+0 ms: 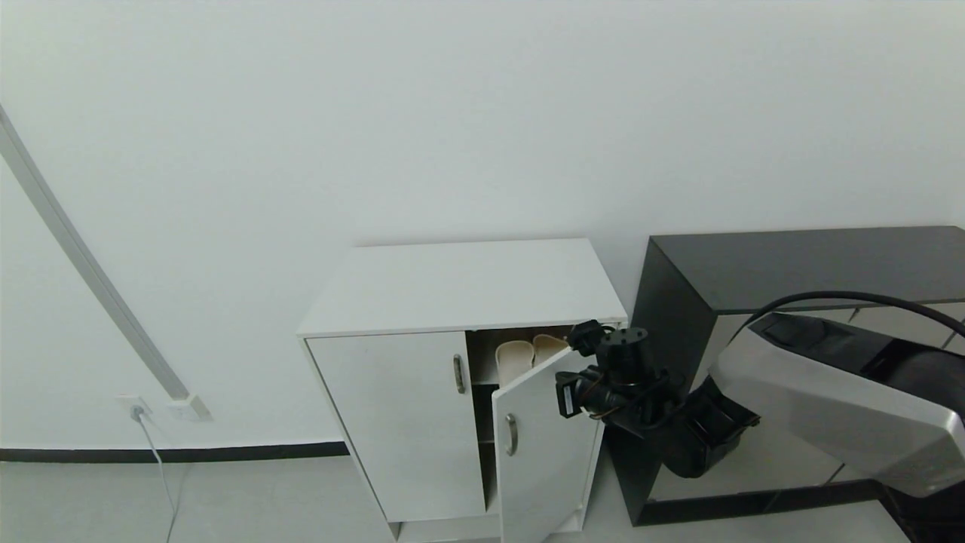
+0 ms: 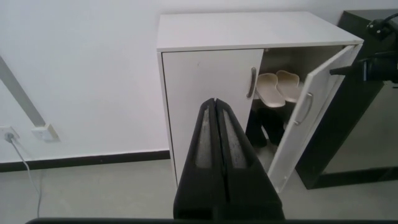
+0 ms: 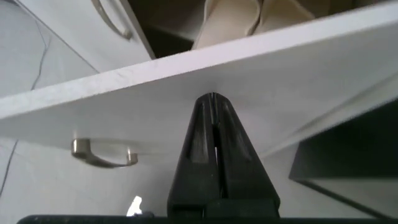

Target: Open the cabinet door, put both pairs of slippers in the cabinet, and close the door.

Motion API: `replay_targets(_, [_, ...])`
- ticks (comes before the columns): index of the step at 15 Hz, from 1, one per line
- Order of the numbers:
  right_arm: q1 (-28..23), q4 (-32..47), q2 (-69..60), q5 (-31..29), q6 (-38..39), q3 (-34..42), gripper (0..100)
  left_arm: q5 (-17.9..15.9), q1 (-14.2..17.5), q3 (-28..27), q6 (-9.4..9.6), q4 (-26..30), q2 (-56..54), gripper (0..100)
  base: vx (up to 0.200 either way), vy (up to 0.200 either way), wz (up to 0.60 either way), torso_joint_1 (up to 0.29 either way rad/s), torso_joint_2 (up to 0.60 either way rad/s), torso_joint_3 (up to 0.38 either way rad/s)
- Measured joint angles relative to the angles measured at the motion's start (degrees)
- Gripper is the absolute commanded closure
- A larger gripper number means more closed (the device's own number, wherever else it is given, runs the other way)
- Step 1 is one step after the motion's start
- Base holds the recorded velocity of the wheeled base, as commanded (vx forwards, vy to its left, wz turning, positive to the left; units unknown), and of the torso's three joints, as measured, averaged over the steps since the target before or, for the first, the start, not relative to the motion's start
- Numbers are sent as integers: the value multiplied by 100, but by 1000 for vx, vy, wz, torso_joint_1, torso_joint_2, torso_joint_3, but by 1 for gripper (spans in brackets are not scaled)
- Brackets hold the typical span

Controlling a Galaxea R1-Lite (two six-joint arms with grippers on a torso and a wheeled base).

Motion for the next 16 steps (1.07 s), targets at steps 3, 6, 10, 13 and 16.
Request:
replay_targets(3, [-5, -17, 111, -5, 1, -226, 100, 4, -2, 0, -22, 0, 0, 100, 0, 0, 0, 0, 0, 0])
replay_targets(6, [-5, -197, 205, -5, -2, -345, 100, 4, 0, 0, -22, 0, 0, 100, 0, 0, 0, 0, 0, 0])
replay_targets(10, [-50, -446, 408, -10, -7, -534, 100, 0, 0, 0, -22, 0, 0, 100, 0, 0, 0, 0, 0, 0])
replay_targets(13, [-105, -488, 552, -13, -7, -730, 100, 0, -2, 0, -24, 0, 0, 100, 0, 0, 0, 0, 0, 0])
replay_targets(16, [-145, -488, 695, -13, -7, -945, 100, 0, 0, 0, -24, 0, 0, 100, 0, 0, 0, 0, 0, 0])
